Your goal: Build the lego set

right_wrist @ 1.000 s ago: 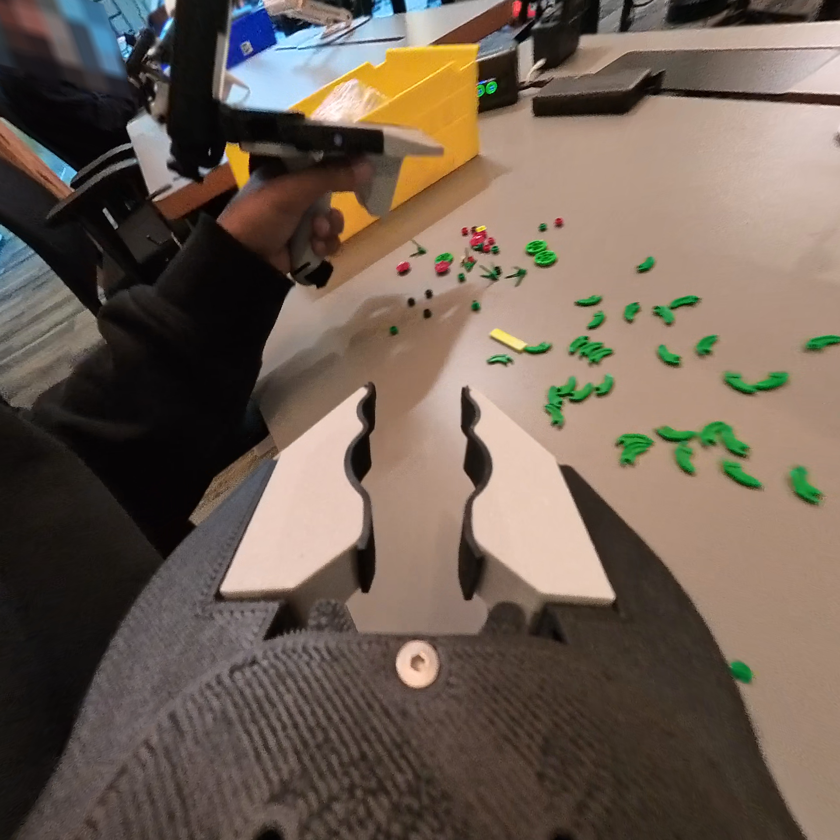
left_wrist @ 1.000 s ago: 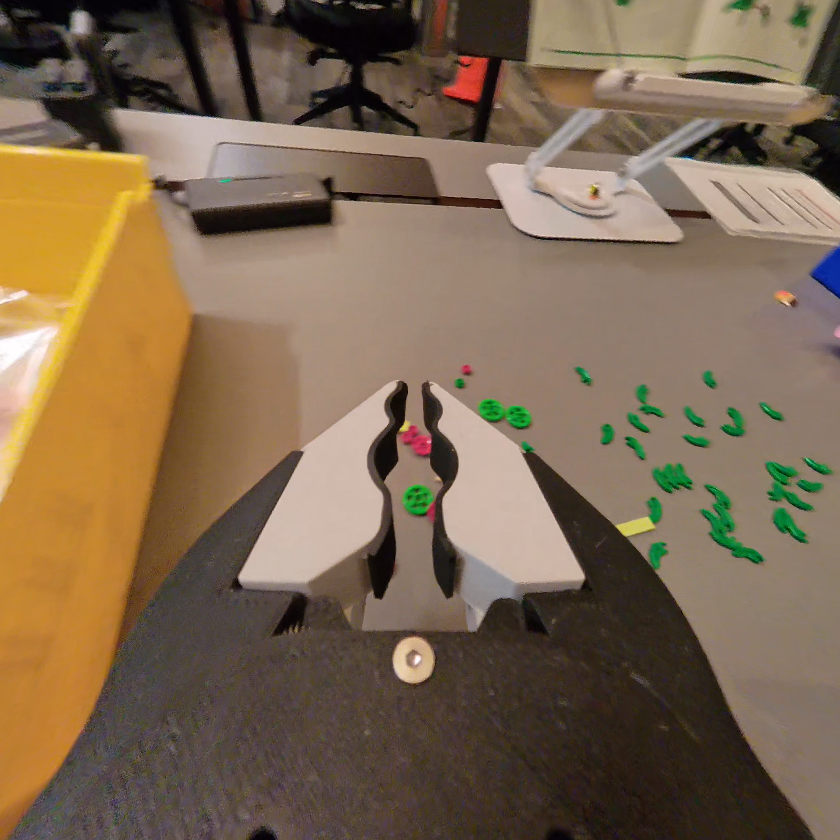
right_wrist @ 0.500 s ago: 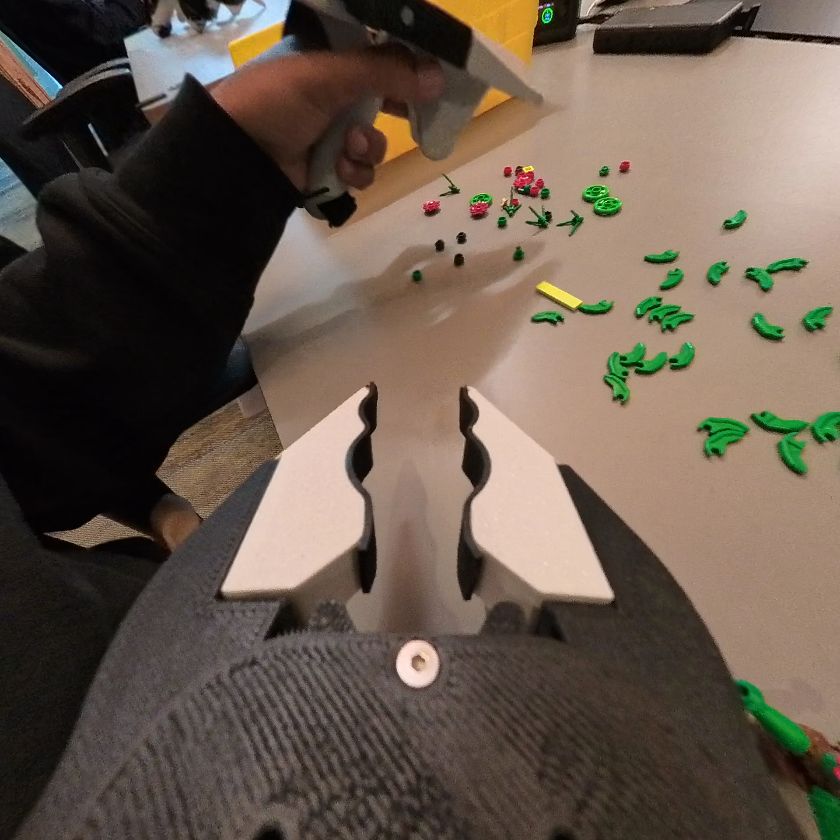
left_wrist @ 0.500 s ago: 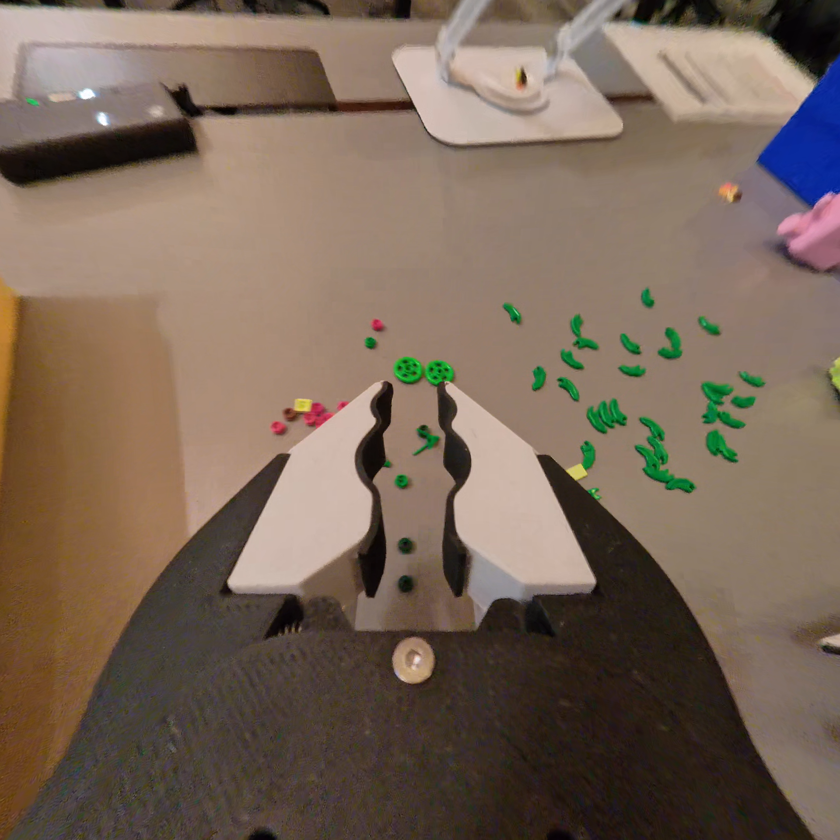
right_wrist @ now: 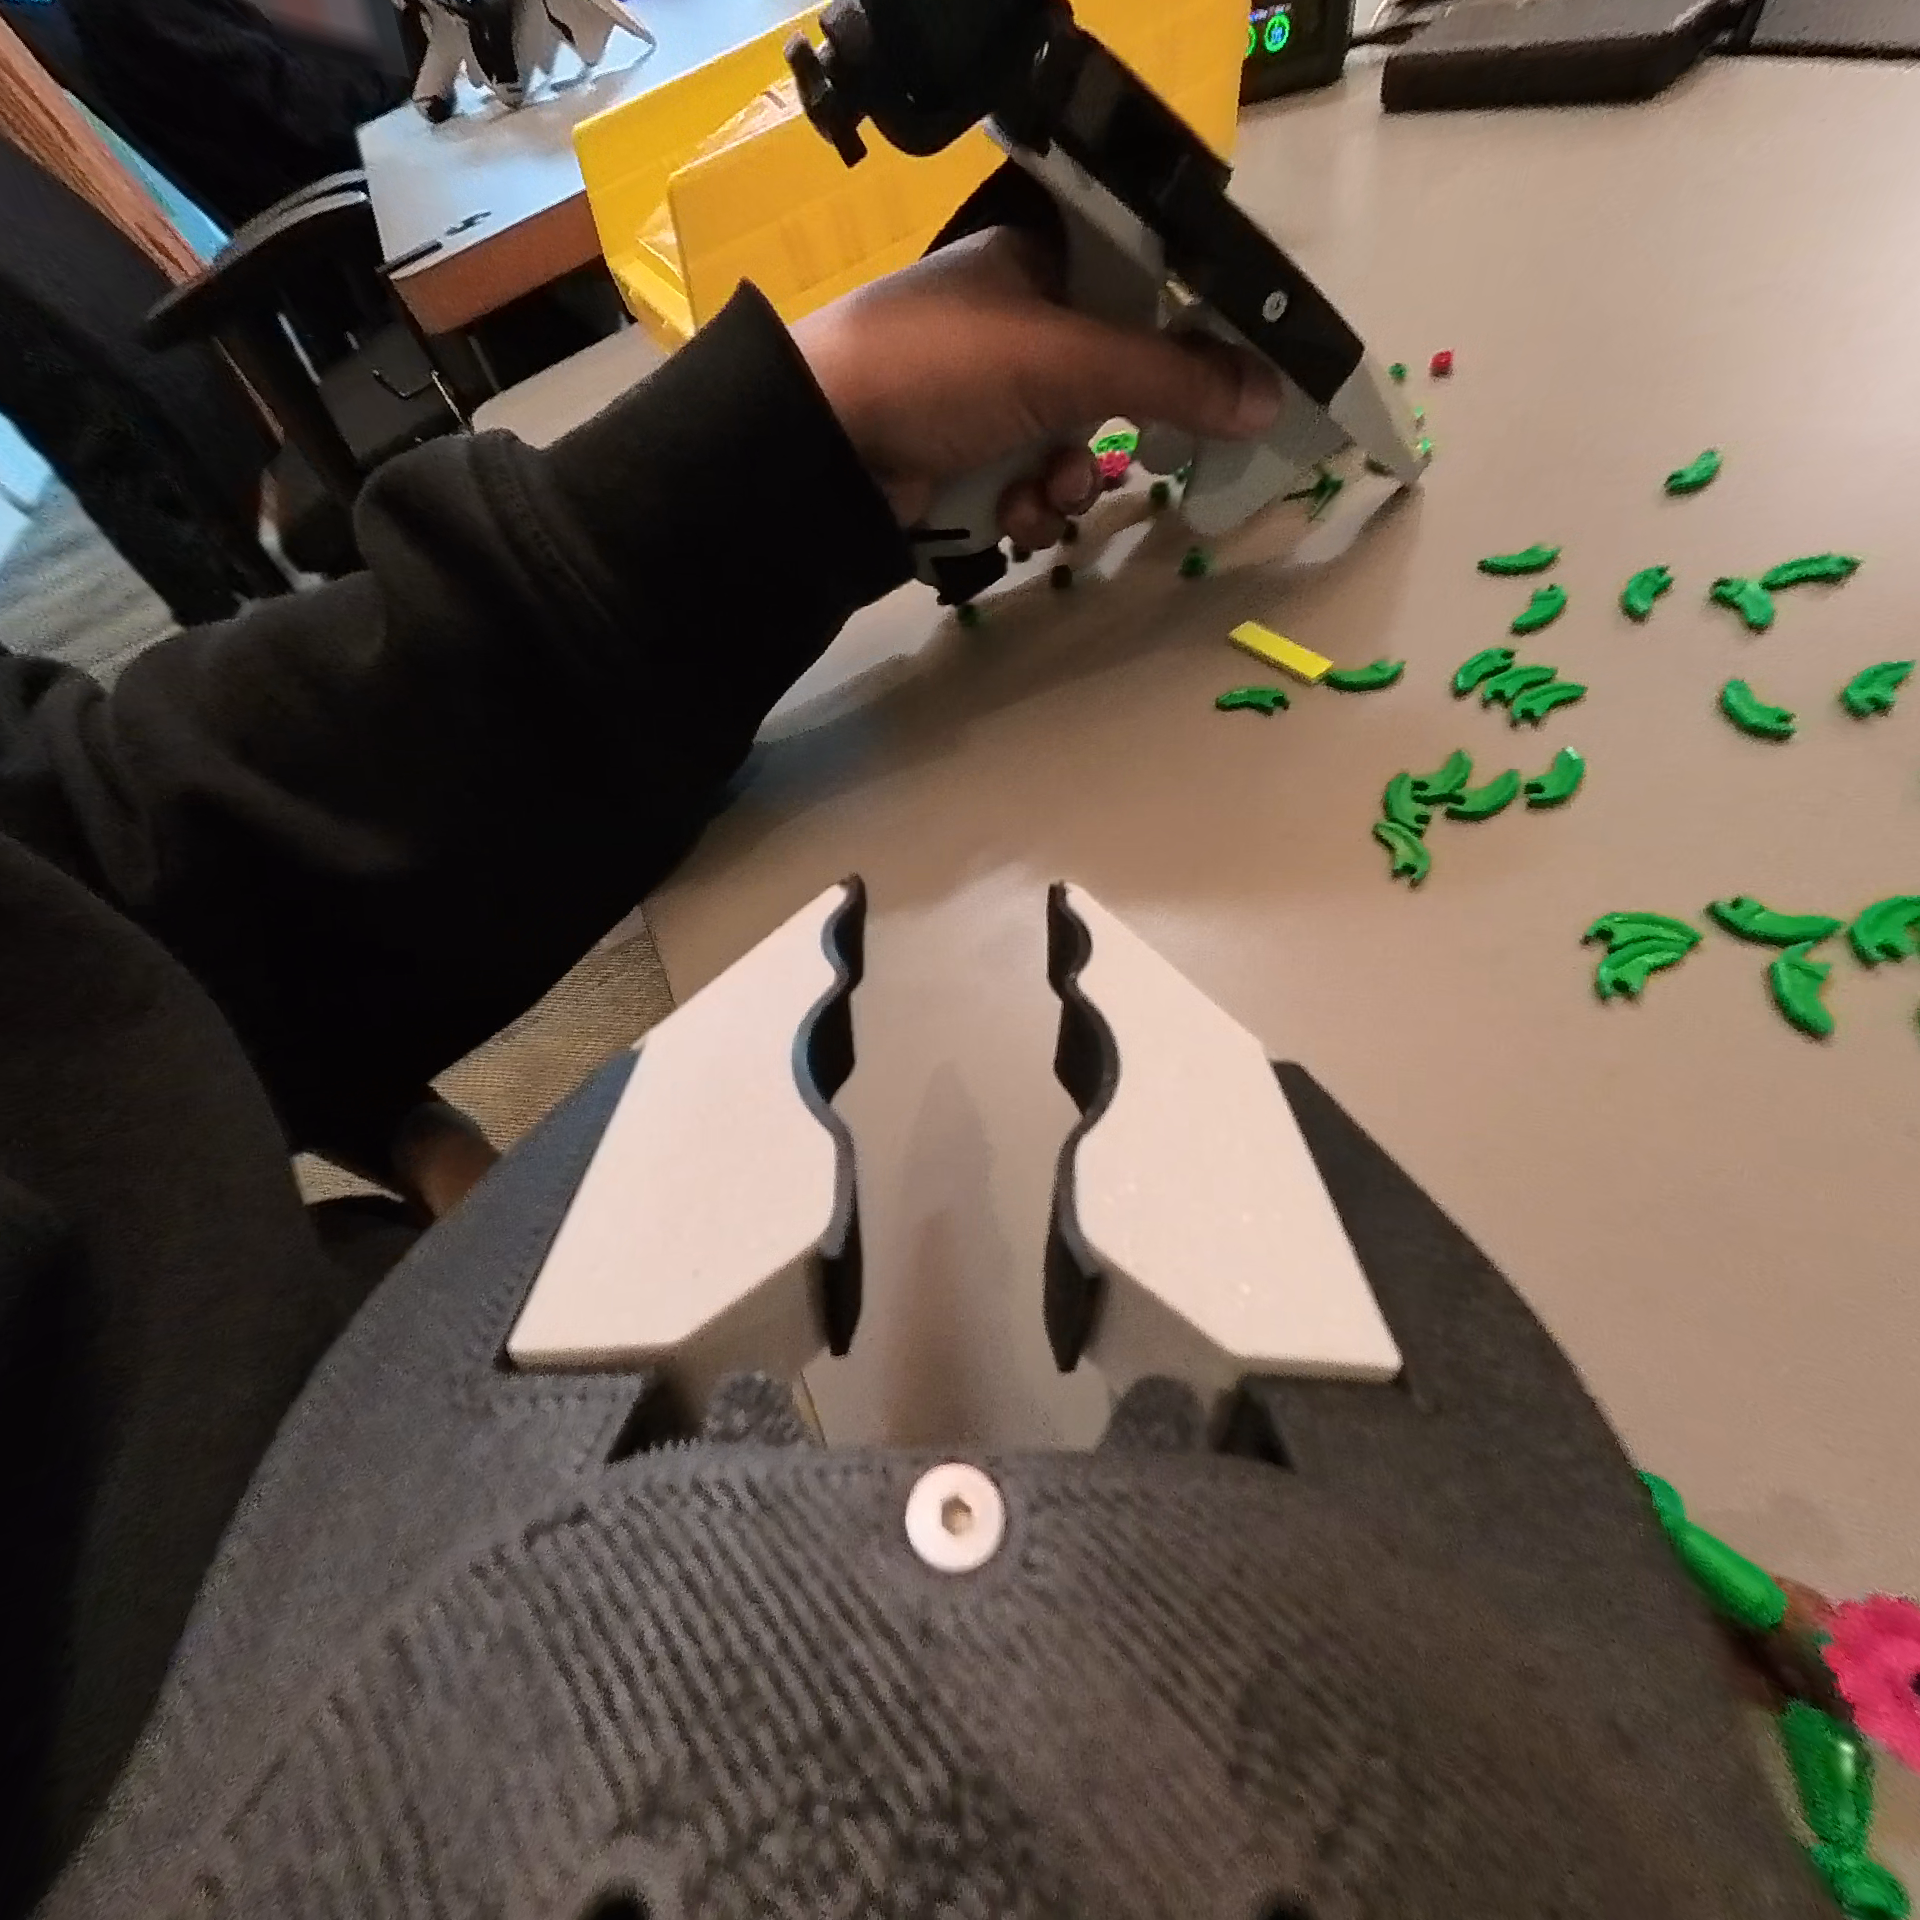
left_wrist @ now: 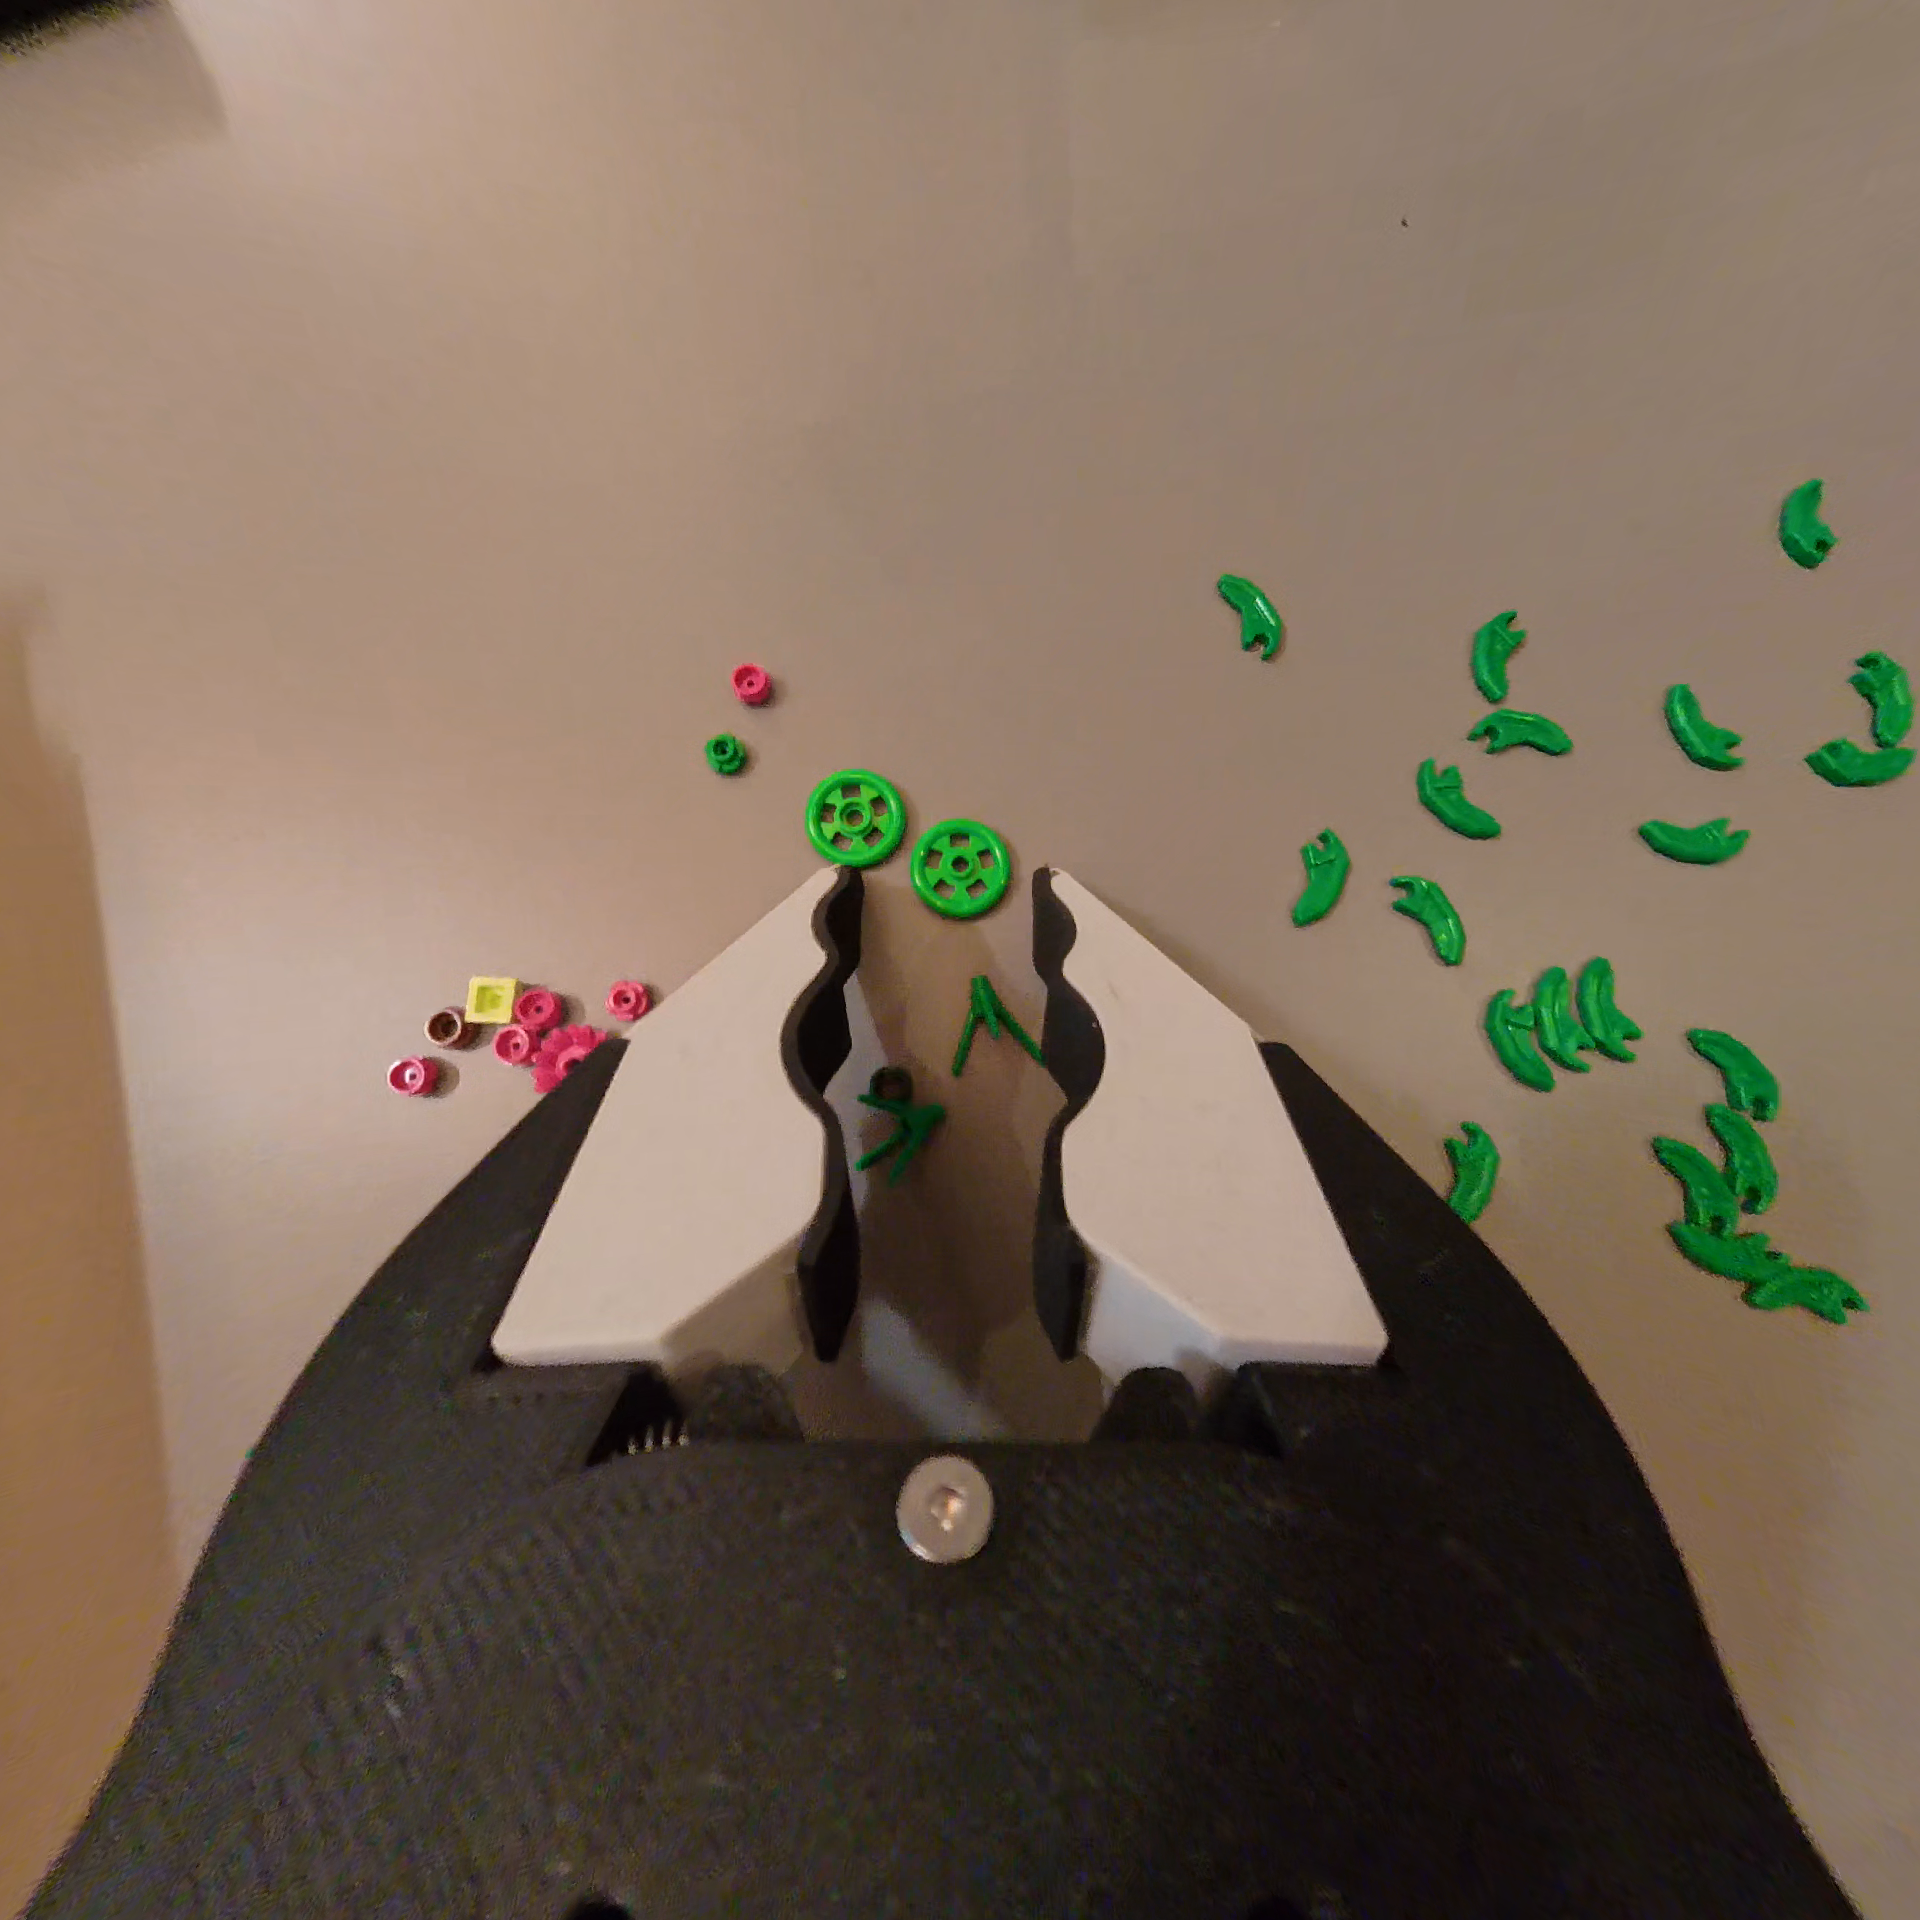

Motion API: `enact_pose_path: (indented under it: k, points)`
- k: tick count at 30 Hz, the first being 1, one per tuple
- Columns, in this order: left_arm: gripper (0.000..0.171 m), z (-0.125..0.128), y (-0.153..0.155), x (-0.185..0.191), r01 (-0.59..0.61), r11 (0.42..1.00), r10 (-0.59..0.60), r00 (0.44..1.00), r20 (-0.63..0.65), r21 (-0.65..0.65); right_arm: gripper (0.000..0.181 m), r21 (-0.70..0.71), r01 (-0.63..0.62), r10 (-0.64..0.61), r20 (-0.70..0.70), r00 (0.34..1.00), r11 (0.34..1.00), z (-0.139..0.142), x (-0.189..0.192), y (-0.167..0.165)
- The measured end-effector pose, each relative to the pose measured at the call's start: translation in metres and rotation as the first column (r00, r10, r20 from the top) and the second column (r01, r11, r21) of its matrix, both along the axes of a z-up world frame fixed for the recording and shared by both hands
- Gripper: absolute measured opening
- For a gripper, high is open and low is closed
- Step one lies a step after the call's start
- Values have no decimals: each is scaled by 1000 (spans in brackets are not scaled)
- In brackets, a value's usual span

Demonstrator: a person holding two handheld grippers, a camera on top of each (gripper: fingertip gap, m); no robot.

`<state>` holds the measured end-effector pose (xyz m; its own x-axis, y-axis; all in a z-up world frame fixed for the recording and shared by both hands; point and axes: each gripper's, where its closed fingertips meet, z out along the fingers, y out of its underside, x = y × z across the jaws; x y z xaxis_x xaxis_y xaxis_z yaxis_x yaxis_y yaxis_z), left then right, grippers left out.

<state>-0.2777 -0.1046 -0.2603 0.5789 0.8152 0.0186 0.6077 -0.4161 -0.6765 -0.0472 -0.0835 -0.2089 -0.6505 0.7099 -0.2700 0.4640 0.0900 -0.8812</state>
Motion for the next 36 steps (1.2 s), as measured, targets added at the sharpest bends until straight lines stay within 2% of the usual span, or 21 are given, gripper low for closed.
enact_pose_path:
  k: [3,8,11,15,17,19,23,26,28,31,36]
  points:
    - [18,0,2,-3,8,1000,-9,1000,-8,-24,34,-34,-22,24,63,998,999,-4,-3,0]
    - [17,3,4,3,43,999,-44,999,-21,-21,33,-29,-40,43,108,993,999,-10,-6,-2]
    - [17,22,7,16,74,997,-73,996,-46,25,31,-3,-31,31,101,994,1000,-12,-8,-2]
    - [18,58,32,51,228,969,-216,968,-125,91,28,9,-16,16,79,997,1000,-11,-9,-1]
    - [18,65,44,71,317,944,-300,940,-164,87,23,-16,-9,9,47,999,1000,-3,-6,1]
    - [18,58,49,88,371,924,-355,922,-154,93,18,-52,-7,9,38,999,999,3,1,3]
    - [18,43,65,138,535,828,-526,845,-94,168,17,39,45,-45,-7,999,998,-2,14,23]
    - [18,36,73,163,642,762,-627,765,-146,92,10,55,74,-73,-28,997,996,-8,29,41]
    - [18,33,80,189,736,671,-727,677,-118,89,8,51,80,-79,-17,997,996,-13,40,52]
    - [18,32,92,216,803,587,-798,595,-94,101,10,62,95,-96,0,995,993,-22,50,67]
    - [18,16,107,234,847,531,-845,532,-54,34,7,-3,114,-114,-9,993,993,-18,57,75]
